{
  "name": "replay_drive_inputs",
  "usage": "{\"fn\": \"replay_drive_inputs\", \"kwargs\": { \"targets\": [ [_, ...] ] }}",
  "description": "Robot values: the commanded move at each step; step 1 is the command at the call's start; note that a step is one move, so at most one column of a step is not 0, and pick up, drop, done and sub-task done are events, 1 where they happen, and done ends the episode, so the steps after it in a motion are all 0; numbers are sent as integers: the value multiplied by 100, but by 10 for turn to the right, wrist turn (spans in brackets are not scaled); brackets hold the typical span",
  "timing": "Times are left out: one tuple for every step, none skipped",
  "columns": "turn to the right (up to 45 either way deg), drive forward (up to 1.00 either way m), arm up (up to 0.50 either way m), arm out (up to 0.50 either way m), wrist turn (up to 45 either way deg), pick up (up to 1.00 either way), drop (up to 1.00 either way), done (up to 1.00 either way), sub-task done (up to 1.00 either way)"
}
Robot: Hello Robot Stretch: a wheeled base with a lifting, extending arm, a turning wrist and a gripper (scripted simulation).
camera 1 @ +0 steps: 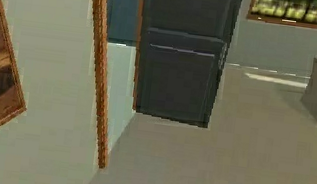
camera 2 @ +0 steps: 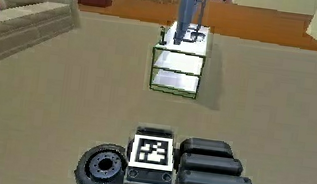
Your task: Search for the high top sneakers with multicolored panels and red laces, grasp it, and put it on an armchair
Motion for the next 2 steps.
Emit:
{"fn": "replay_drive_inputs", "kwargs": {
  "targets": [
    [0, 100, 0, 0, 0, 0, 0, 0, 0],
    [0, 55, 0, 0, 0, 0, 0, 0, 0]
  ]
}}
